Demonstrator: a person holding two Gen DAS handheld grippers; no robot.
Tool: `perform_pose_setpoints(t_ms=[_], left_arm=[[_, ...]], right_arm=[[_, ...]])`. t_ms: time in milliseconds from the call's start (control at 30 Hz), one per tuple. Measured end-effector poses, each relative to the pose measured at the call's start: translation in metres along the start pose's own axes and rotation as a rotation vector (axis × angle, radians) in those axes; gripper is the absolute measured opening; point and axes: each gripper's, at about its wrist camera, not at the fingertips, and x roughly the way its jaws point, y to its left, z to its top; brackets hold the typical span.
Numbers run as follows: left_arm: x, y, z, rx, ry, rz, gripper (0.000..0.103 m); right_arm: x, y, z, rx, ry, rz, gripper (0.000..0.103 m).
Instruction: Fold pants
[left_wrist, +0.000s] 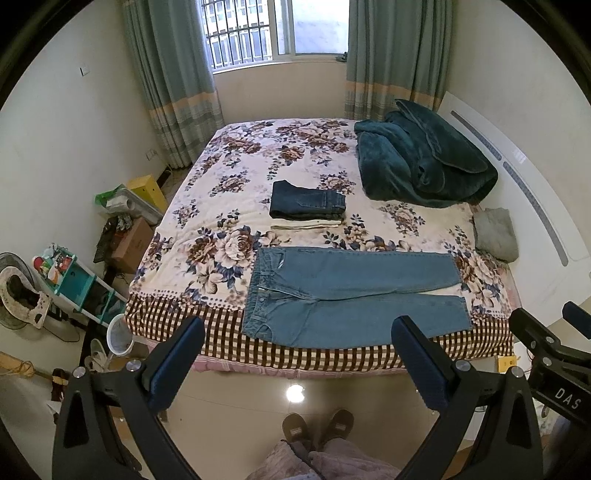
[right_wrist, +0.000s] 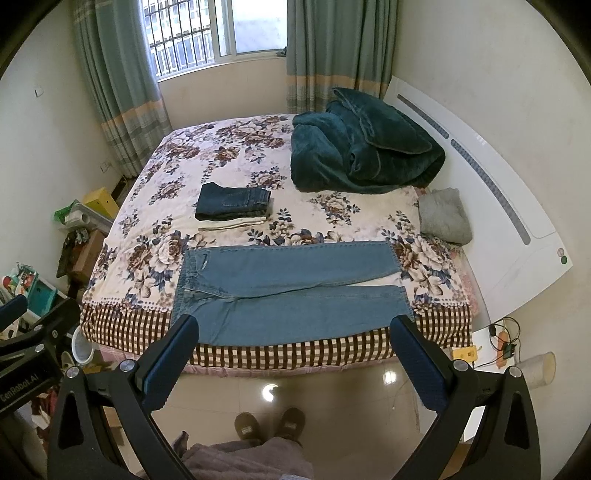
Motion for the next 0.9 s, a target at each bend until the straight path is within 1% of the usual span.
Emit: perform_pose_setpoints(t_ms=[467, 900], left_arm=[[-0.0001, 0.0014, 0.0007, -0.001, -0.006, -0.001, 0.103], [-0.0026, -0.0023, 0.0005, -0.006, -0.004, -0.007, 0.103]], right_arm=[[-0.0071, 0.0022, 0.0053, 0.000, -0.005, 0.003, 0.103], [-0.0078, 0.0049, 0.0000, 0.001, -0.009, 0.004, 0.103]])
